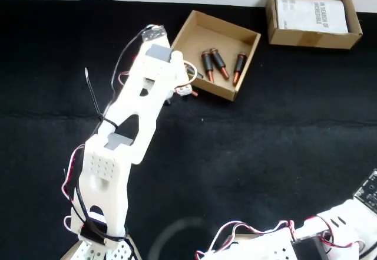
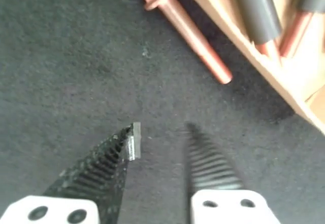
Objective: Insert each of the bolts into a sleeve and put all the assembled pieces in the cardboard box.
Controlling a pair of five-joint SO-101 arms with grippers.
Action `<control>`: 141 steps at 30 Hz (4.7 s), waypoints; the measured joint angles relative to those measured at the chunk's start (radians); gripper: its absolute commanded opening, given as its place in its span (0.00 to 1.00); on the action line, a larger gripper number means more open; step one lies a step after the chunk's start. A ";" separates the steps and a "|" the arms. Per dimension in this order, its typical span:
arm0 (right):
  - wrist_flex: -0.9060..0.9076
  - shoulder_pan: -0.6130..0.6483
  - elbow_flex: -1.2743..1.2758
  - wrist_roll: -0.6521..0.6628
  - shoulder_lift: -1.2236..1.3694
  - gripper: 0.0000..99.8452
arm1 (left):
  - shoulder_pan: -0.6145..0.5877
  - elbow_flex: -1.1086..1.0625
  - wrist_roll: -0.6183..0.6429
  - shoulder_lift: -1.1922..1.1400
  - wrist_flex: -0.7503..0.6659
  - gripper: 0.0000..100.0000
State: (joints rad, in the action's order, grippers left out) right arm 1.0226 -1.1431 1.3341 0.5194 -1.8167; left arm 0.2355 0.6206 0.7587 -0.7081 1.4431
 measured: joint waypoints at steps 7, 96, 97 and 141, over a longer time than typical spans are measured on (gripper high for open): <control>0.060 0.069 -0.080 0.000 -0.002 0.01 | -0.026 0.008 0.043 -0.130 -0.097 0.26; -0.575 1.324 0.334 -0.347 0.000 0.01 | -0.101 0.991 -0.779 0.130 0.322 0.01; -0.588 1.324 0.334 -0.348 0.000 0.01 | -0.103 0.991 -0.781 0.164 0.324 0.01; -0.873 1.711 0.334 -0.376 0.000 0.01 | 0.025 -1.168 -0.787 1.528 -0.773 0.01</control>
State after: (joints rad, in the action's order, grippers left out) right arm 0.1496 0.5677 1.6686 0.1435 -1.8167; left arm 0.2601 -0.5470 -0.0284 0.8201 0.6697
